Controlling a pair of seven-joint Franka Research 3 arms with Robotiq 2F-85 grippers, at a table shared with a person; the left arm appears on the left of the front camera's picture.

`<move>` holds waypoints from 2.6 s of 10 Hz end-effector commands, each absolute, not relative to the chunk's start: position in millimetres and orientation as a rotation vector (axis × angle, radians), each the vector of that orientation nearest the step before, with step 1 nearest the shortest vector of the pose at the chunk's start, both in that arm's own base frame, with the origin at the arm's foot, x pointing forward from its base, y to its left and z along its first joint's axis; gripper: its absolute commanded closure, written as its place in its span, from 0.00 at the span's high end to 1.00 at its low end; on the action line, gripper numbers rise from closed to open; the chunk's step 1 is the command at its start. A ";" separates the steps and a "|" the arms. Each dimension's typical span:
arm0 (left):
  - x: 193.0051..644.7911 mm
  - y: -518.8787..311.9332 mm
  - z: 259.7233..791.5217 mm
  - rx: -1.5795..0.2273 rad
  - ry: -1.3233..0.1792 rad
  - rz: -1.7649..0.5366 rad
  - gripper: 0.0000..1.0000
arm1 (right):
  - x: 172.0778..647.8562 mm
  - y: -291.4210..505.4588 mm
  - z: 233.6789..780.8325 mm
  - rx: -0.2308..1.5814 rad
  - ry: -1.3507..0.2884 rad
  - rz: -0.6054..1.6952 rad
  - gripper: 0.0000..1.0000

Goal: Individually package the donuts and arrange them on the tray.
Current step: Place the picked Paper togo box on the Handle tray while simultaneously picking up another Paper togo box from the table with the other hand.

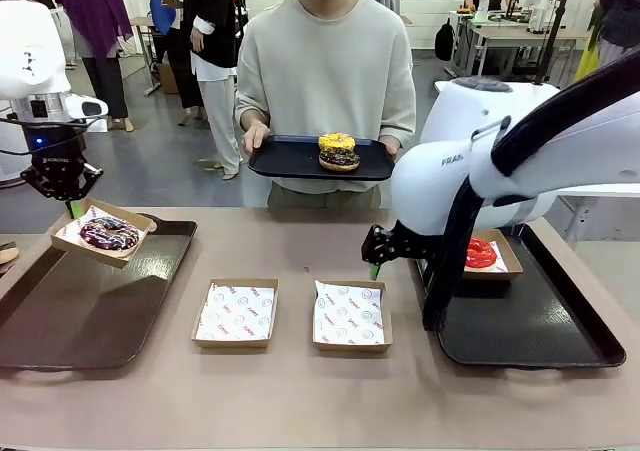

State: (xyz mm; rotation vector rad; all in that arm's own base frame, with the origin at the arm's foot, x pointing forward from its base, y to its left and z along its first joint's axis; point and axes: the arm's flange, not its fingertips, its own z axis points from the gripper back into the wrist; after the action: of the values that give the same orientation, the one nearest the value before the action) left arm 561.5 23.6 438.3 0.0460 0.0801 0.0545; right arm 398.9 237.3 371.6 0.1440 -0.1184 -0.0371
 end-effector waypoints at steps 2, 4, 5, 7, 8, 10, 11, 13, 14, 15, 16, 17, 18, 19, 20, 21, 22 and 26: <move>574.8 36.8 424.6 0.043 0.069 0.071 0.01 | 409.8 255.7 341.8 0.125 -0.105 -0.067 1.00; 580.6 45.3 416.7 0.029 0.081 0.088 0.01 | 403.8 259.9 330.8 0.107 -0.100 -0.052 1.00; 584.1 48.0 413.7 0.026 0.083 0.090 0.01 | 401.2 261.6 325.9 0.097 -0.094 -0.049 1.00; 588.7 49.4 410.5 0.018 0.086 0.082 0.01 | 399.8 263.3 323.4 0.092 -0.094 -0.048 1.00; 590.0 49.4 409.2 0.012 0.088 0.077 0.01 | 398.9 265.0 323.4 0.084 -0.105 -0.048 1.00; 594.5 49.6 403.8 -0.009 0.087 0.070 0.01 | 396.7 267.6 322.7 0.065 -0.107 -0.041 1.00; 597.2 48.1 399.5 -0.006 0.079 0.065 0.01 | 396.3 267.6 322.4 0.063 -0.106 -0.041 1.00; 603.0 42.6 391.4 -0.005 0.077 0.052 0.01 | 395.6 267.0 322.1 0.060 -0.104 -0.041 1.00; 606.8 38.9 387.6 -0.003 0.072 0.050 0.01 | 395.8 267.0 322.1 0.060 -0.104 -0.042 1.00; 610.2 37.1 384.7 0.001 0.067 0.052 0.01 | 395.1 267.4 321.6 0.057 -0.101 -0.041 1.00; 613.9 35.1 381.9 0.014 0.067 0.047 0.01 | 395.0 267.4 321.5 0.055 -0.099 -0.040 1.00; 616.8 33.1 380.1 0.020 0.062 0.046 0.01 | 395.1 267.2 321.2 0.054 -0.102 -0.041 1.00; 619.7 31.6 378.3 0.021 0.058 0.042 0.01 | 394.9 267.1 320.6 0.055 -0.103 -0.041 1.00; 622.3 31.1 376.6 0.025 0.053 0.047 0.01 | 394.8 266.7 320.1 0.054 -0.103 -0.042 1.00; 624.6 31.1 374.2 0.034 0.048 0.054 0.01 | 394.8 266.2 319.9 0.053 -0.102 -0.042 1.00; 626.6 31.8 372.1 0.040 0.054 0.058 0.01 | 395.0 265.9 319.9 0.052 -0.101 -0.043 1.00; 627.6 33.1 370.7 0.047 0.059 0.060 0.01 | 394.1 266.3 320.3 0.052 -0.101 -0.041 1.00; 628.8 32.8 370.0 0.060 0.068 0.075 0.01 | 395.5 266.8 320.3 0.046 -0.101 -0.047 1.00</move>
State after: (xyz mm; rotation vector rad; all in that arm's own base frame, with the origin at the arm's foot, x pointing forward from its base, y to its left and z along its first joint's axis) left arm 623.6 33.5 368.0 0.0305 0.0717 0.0595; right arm 393.7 260.3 324.9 0.0777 -0.0855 -0.0272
